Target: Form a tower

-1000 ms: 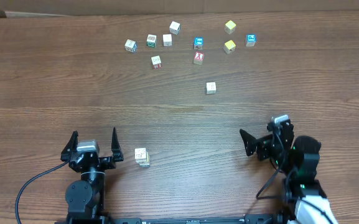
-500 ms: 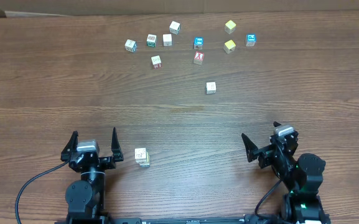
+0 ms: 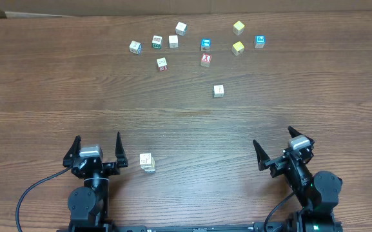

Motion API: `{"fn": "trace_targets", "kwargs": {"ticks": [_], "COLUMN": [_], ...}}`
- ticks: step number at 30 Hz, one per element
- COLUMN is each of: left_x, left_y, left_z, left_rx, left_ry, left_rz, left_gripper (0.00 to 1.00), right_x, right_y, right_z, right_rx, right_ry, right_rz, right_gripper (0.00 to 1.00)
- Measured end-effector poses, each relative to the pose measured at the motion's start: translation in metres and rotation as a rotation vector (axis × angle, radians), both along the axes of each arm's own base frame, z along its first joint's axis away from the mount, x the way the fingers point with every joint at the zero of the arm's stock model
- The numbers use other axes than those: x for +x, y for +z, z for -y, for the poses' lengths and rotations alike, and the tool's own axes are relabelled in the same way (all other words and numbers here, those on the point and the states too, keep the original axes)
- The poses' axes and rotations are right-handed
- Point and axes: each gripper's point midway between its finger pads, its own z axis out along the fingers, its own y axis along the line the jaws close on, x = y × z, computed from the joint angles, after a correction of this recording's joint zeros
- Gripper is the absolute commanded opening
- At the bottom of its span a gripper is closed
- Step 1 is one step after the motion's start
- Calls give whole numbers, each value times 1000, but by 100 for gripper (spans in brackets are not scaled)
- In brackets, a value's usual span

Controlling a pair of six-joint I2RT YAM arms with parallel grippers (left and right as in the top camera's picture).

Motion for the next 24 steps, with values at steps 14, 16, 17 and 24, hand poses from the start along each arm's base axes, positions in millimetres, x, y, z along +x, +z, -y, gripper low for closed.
{"fn": "trace_targets", "kwargs": {"ticks": [14,16,17,24], "left_x": [0,0,0,0], "left_y": [0,0,0,0], "left_z": [0,0,0,0], "left_rx": [0,0,0,0], "left_ry": [0,0,0,0], "left_rz": [0,0,0,0], "left_gripper": [100,99,100,100], "right_x": [-7,-7,-7,-8], "right_y": [33,35,36,39], "right_z": [0,0,0,-1], "right_rx": [-10,-11,-12,-12], "right_ry": [0,-1,0,0], "right_rz": [154,163,168,179], "right_gripper": [100,100,100,100]}}
